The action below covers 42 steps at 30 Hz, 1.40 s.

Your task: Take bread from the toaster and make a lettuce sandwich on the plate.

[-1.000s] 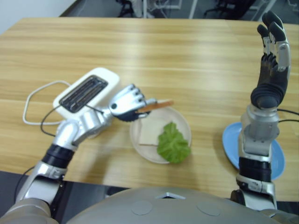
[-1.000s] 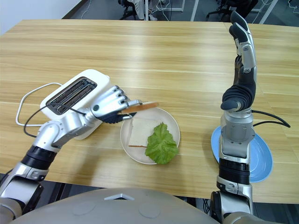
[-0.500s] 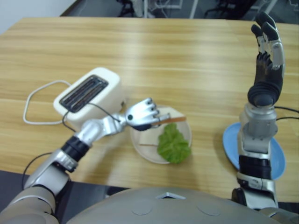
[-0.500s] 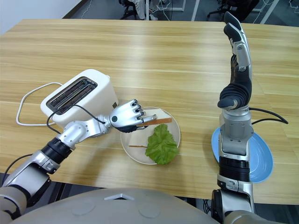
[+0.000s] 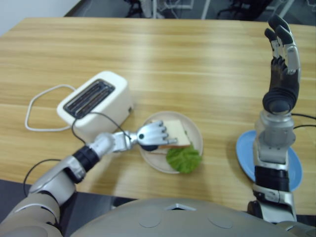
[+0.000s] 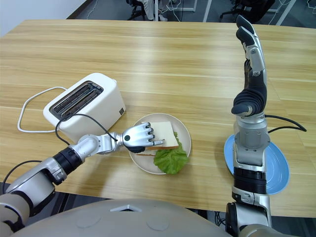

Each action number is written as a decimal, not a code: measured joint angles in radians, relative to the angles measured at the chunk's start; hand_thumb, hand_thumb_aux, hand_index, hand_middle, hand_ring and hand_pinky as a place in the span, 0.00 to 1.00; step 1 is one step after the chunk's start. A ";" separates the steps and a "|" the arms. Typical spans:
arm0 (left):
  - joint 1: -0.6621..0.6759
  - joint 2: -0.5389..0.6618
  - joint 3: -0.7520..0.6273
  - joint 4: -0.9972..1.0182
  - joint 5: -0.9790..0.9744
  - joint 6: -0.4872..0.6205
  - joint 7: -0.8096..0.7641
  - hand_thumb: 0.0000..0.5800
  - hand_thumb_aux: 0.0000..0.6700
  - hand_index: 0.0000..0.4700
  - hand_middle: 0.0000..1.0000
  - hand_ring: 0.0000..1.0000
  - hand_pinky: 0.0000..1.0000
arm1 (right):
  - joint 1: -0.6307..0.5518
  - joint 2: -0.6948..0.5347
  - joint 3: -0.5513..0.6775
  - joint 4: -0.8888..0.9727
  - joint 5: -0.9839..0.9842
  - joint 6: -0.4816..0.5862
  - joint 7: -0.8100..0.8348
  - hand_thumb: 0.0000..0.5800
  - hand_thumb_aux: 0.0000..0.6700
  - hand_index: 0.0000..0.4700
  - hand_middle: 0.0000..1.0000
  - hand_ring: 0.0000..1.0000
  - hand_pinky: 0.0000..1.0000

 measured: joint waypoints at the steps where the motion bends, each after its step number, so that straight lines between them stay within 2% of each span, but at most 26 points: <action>1: -0.001 -0.001 -0.006 0.004 -0.008 -0.003 -0.009 1.00 1.00 0.98 1.00 1.00 1.00 | 0.003 -0.004 0.000 -0.001 0.002 0.002 0.002 0.00 0.00 0.00 0.00 0.00 0.00; 2: -0.003 -0.001 -0.012 0.008 -0.017 -0.006 -0.017 1.00 1.00 0.98 1.00 1.00 1.00 | 0.006 -0.007 -0.001 -0.001 0.005 0.003 0.004 0.00 0.00 0.00 0.00 0.00 0.00; 3: -0.004 -0.001 -0.018 0.011 -0.027 -0.010 -0.025 1.00 1.00 0.98 0.93 0.93 0.93 | 0.009 -0.009 -0.001 -0.002 0.011 0.005 0.006 0.00 0.00 0.00 0.00 0.00 0.00; 4: -0.004 -0.002 -0.019 0.013 -0.050 -0.022 -0.043 1.00 1.00 0.98 0.93 0.93 0.93 | 0.011 -0.014 -0.002 -0.004 0.018 0.009 0.009 0.00 0.00 0.00 0.00 0.00 0.00; 5: -0.004 -0.002 -0.018 0.016 -0.073 -0.032 -0.059 1.00 0.96 0.94 0.49 0.49 0.49 | 0.013 -0.018 -0.004 -0.006 0.020 0.011 0.010 0.00 0.00 0.00 0.00 0.00 0.00; 6: -0.001 -0.003 -0.015 0.021 -0.117 -0.053 -0.087 0.83 0.59 0.58 0.00 0.00 0.00 | 0.014 -0.020 -0.005 -0.012 0.021 0.016 0.012 0.00 0.00 0.00 0.00 0.00 0.00; 7: 0.003 -0.004 -0.011 0.025 -0.147 -0.067 -0.107 0.71 0.46 0.45 0.00 0.00 0.00 | 0.016 -0.021 -0.006 -0.020 0.021 0.018 0.013 0.00 0.00 0.00 0.00 0.00 0.00; 8: 0.011 -0.004 0.001 0.027 -0.199 -0.095 -0.139 0.71 0.46 0.45 0.00 0.00 0.00 | 0.018 -0.021 -0.007 -0.028 0.022 0.020 0.014 0.00 0.00 0.00 0.00 0.00 0.00; 9: 0.017 -0.004 0.007 0.028 -0.241 -0.119 -0.165 0.00 0.00 0.00 0.00 0.00 0.00 | 0.019 -0.022 -0.008 -0.032 0.022 0.021 0.014 0.00 0.00 0.00 0.00 0.00 0.00; 14: 0.053 -0.004 0.027 0.044 -0.413 -0.204 -0.317 0.00 0.00 0.00 0.00 0.00 0.00 | 0.021 -0.022 -0.016 -0.033 0.022 0.028 0.015 0.00 0.00 0.00 0.00 0.00 0.00; 20: 0.070 -0.004 0.116 0.057 -0.639 -0.252 -0.503 0.00 0.00 0.00 0.00 0.00 0.00 | 0.022 -0.022 -0.016 -0.033 0.020 0.039 0.020 0.00 0.00 0.00 0.00 0.00 0.00; 29: 0.094 -0.002 0.183 0.038 -0.734 -0.266 -0.651 0.00 0.00 0.00 0.00 0.00 0.00 | 0.023 -0.023 -0.016 -0.033 0.019 0.050 0.035 0.00 0.00 0.00 0.00 0.00 0.00; 35: 0.140 0.009 0.377 -0.174 -0.858 -0.237 -0.665 0.00 0.00 0.00 0.00 0.00 0.00 | 0.028 -0.024 -0.016 -0.033 0.019 0.056 0.040 0.00 0.00 0.00 0.00 0.00 0.00; 39: 0.205 0.018 0.567 -0.427 -1.062 -0.188 -0.688 0.00 0.00 0.00 0.00 0.00 0.00 | 0.031 -0.035 -0.018 -0.023 0.031 0.067 0.054 0.00 0.00 0.00 0.00 0.00 0.00; 42: 0.260 0.033 0.644 -0.552 -1.189 -0.156 -0.740 0.00 0.00 0.00 0.00 0.00 0.00 | 0.045 -0.058 -0.015 -0.001 0.083 0.081 0.082 0.00 0.00 0.00 0.00 0.00 0.00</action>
